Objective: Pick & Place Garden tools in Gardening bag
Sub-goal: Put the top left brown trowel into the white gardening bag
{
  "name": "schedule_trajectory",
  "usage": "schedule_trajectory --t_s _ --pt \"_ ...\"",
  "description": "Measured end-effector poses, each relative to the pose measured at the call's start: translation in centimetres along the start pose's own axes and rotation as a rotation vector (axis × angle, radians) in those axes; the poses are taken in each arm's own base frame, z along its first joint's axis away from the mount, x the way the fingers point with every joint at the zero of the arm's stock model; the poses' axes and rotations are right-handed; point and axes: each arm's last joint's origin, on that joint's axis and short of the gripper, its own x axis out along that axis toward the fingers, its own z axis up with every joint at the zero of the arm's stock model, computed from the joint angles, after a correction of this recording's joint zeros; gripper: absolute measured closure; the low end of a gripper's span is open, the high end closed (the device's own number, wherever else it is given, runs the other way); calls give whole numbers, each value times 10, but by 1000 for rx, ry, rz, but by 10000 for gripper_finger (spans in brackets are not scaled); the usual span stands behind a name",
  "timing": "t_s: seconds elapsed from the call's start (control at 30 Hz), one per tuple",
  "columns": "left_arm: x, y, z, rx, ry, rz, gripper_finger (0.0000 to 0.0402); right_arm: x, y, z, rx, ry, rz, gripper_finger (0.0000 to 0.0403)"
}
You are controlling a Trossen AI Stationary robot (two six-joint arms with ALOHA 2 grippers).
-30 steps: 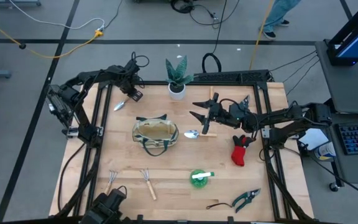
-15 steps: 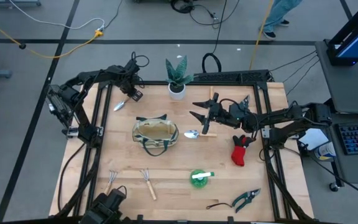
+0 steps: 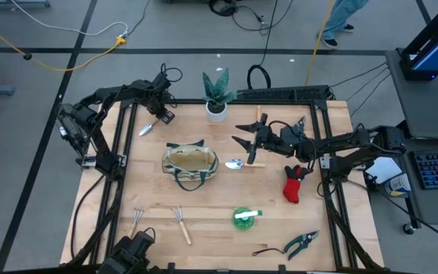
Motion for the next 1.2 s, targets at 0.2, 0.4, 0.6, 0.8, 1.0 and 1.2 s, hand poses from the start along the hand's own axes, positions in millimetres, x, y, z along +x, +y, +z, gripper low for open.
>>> schedule_trajectory --t_s 0.2,0.4,0.6,0.8,1.0,1.2 --pt "-7 -2 0 10 -20 2 338 0 0 0 0 0 0 211" --pt "-34 -1 -3 3 -104 14 338 0 0 0 0 0 0 211" --pt "-65 -2 -10 -14 -186 23 338 0 0 0 0 0 0 211" --pt "-92 -4 -19 -15 -268 33 338 0 0 0 0 0 0 211" --pt "-112 -4 -28 -21 -326 41 338 0 0 0 0 0 2 211" --pt "-125 -4 -34 -21 -374 47 338 0 0 0 0 0 2 211"
